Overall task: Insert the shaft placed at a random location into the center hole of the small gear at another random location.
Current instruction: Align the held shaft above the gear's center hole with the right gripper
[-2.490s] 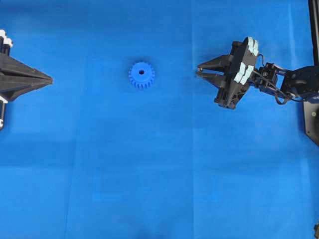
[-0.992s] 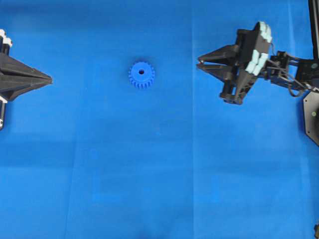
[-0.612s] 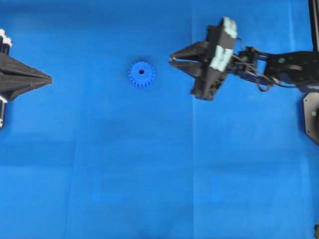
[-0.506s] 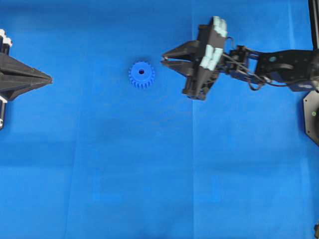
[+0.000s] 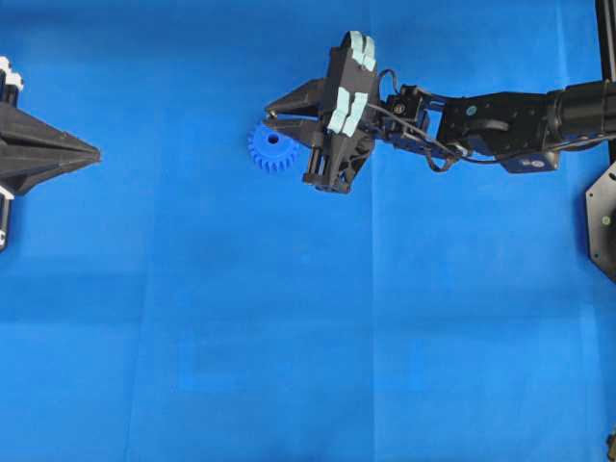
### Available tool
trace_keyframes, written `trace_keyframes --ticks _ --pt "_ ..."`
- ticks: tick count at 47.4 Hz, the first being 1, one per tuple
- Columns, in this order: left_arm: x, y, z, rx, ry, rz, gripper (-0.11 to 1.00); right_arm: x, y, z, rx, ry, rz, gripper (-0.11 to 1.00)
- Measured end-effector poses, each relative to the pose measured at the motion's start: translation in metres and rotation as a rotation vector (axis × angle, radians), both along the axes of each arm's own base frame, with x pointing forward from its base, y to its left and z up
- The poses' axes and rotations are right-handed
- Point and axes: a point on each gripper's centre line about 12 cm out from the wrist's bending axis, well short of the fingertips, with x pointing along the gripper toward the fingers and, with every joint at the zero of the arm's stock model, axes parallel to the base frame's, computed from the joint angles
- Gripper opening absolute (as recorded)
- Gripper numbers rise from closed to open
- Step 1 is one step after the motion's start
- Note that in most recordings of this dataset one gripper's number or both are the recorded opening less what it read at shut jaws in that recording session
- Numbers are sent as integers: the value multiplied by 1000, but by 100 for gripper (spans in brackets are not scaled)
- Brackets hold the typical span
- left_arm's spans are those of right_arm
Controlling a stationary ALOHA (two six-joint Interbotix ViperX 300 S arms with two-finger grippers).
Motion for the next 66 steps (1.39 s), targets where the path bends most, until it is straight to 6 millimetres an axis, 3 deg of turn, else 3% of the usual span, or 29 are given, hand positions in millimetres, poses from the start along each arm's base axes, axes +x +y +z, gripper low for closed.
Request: trace_keyframes --ticks 32,48,59,66 --pt "0 0 0 0 2 0 0 4 -1 -30 23 58 -10 4" --pt "0 0 0 -2 3 0 0 4 -1 -27 23 52 -10 4" --pt "0 0 0 -6 2 0 0 3 -1 -4 10 1 -8 4" --pt "0 0 0 -6 2 0 0 3 0 -2 8 -4 -7 4"
